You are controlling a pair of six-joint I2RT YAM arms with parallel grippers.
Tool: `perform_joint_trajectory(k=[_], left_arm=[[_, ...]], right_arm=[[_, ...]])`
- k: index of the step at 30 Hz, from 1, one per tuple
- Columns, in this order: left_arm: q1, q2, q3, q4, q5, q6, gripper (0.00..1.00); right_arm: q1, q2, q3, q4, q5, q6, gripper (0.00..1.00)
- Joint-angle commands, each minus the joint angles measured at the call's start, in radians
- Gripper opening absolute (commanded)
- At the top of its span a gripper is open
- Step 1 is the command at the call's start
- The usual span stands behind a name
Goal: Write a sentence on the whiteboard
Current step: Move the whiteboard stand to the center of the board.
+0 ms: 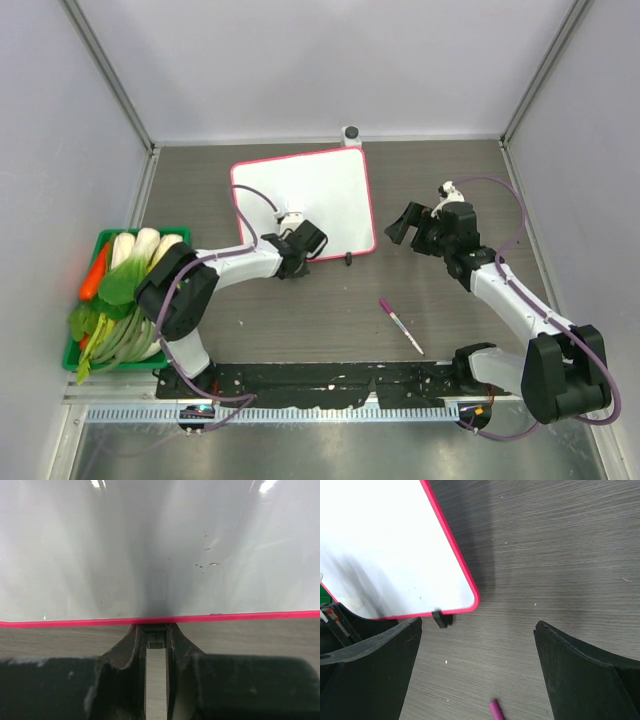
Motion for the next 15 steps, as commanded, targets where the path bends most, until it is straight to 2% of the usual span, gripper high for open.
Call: perform_joint_trajectory(k=[1,9,15], left_arm=[[-0.108,0.067,-0.024,-0.151,0.109,-0.054,0.00],[-0.219,0.153,0.126,-0.252,0.066,-0.105,0.00],[-0.256,0.171,0.145,-0.257,0.086,-0.158,0.00]], right_arm=[[0.004,-0.016,-0.011,0.008,-0.010,-0.001,1.00],[0.004,-0.033,-0.011,-0.012,-0.016,-0.009,0.99],[0.004,-0.061,-0.008,-0.042,-0.003,-0.025,0.99]])
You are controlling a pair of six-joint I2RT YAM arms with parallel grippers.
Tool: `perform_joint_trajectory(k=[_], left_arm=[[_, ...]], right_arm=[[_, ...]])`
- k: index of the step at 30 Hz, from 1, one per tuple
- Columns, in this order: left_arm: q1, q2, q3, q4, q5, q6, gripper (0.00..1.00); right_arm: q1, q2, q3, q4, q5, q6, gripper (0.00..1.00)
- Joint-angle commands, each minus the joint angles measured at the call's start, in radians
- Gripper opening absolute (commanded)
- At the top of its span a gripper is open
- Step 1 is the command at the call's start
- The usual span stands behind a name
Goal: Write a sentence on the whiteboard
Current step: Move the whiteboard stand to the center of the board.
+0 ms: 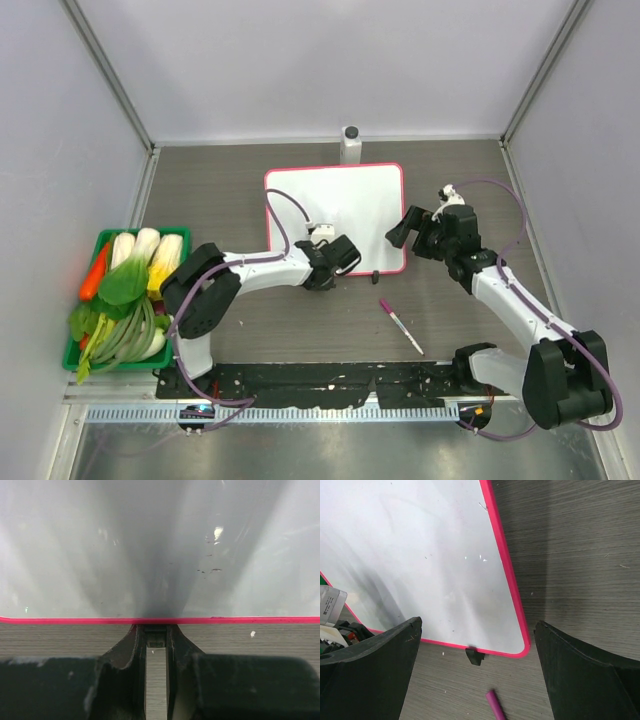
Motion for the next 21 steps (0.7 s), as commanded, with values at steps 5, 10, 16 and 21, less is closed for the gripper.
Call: perform_joint_trajectory(k=[5,10,16,21], left_arm=[[-0.073,0.056,-0.036,-0.097,0.124,-0.102,0.00],[-0.106,0.068,-0.036,-0.093,0.139,-0.127,0.00],[-0.130,0.037,-0.048,-0.113,0.104,-0.123,0.32],[-0.164,-0.071,-0.062,-0.099,0.069,-0.105,0.77]], right_arm=[[0.004,-0.064,0.006,-0.016,0.007,-0.026,0.99],[0.004,-0.092,0.017,-0.029,-0.005,-0.020,0.99],[0.004,-0.110,0.032,-0.053,-0.003,-0.032,0.99],[0.002,-0.121,0.035,-0.062,-0.008,-0.030,0.99]])
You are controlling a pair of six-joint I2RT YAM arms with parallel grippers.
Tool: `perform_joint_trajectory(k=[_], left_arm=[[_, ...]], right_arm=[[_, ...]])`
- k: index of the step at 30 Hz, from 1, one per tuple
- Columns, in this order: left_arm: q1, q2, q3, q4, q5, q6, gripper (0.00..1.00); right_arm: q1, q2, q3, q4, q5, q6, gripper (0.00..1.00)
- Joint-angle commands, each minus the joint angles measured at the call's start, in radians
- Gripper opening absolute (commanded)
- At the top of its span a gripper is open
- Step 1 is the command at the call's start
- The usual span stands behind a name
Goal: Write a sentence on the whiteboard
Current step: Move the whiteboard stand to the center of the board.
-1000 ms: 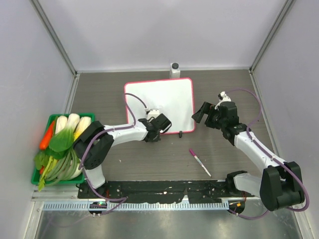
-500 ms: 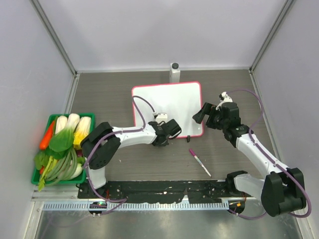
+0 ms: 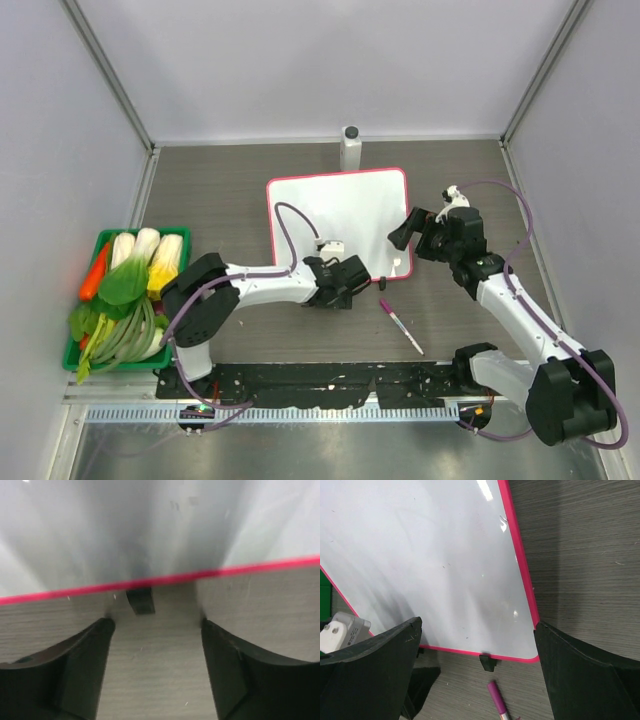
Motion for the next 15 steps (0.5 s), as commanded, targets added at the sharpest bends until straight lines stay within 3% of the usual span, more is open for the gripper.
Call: perform_joint_trajectory(k=[1,7,15], left_arm=[[-0.053,-0.079,-0.053,-0.076,0.042,0.010,0.83],[-0.087,-0.323,-0.128,-0.024,0.020,0.062,1.00],[-0.082,-0.576,-0.211,0.088,-0.066,0.218,1.00]], right_arm=[[0.004,-0.033,0.041,-0.006,-0.010,-0.016,1.00],[0.004,-0.059,0.049,-0.034,-0.004,-0.030,0.99],[0.005,-0.081,0.058,-0.101,-0.021,-0.076,0.99]])
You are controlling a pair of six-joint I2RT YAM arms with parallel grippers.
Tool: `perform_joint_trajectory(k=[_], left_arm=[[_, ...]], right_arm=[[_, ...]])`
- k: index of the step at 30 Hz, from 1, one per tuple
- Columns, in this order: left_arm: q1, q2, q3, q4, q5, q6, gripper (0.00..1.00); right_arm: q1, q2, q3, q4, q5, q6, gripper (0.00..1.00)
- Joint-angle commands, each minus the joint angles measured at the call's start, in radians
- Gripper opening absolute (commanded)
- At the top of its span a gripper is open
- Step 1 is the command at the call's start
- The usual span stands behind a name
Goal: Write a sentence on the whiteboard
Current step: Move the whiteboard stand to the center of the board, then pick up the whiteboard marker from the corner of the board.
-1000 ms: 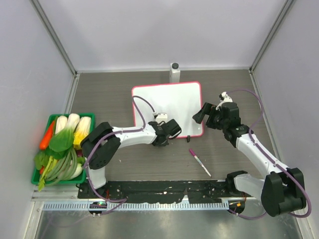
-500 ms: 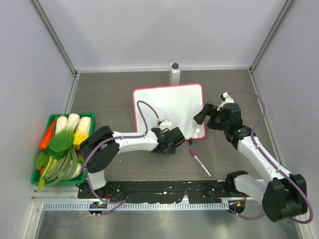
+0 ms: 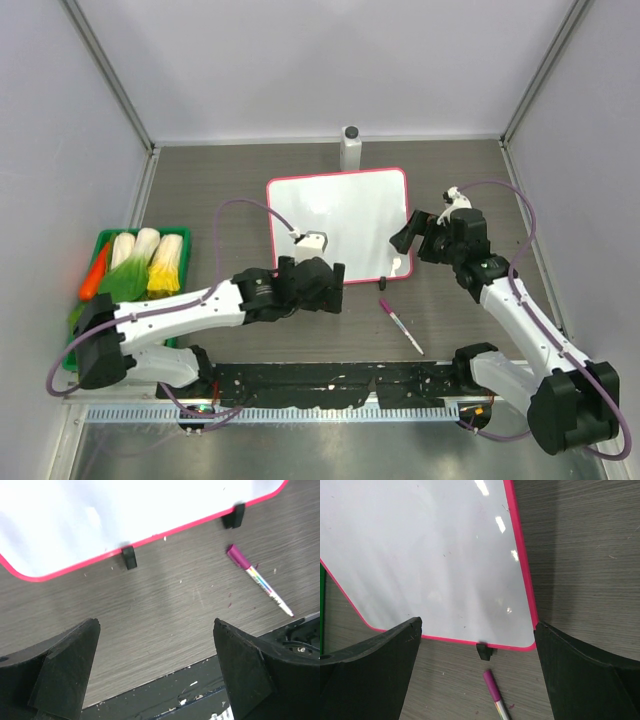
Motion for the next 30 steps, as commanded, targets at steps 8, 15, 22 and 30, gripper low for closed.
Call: perform_joint_trajectory(k=[8,15,22,30], left_arm=[[0.102,-0.158,-0.084,0.090,-0.095,0.160,1.00],[0.321,-0.270,-0.210,0.250,0.157,0.154,1.00],[0.393,-0.270,-0.255,0.320,0.223,0.133,1.00],[0.407,-0.216,-0.265,0.377,0.299,0.107,1.00]], right_arm=[[0.109,-0.031,0.130,-0.183,0.115,-0.077,0.98],[0.295,0.099,0.181,-0.406,0.281,-0.007,0.77],[0.362,0.166,0.046,-0.389,0.229,0.098,0.64],[0.459,0.223,-0.032,-0.316,0.226,0.164,0.58]])
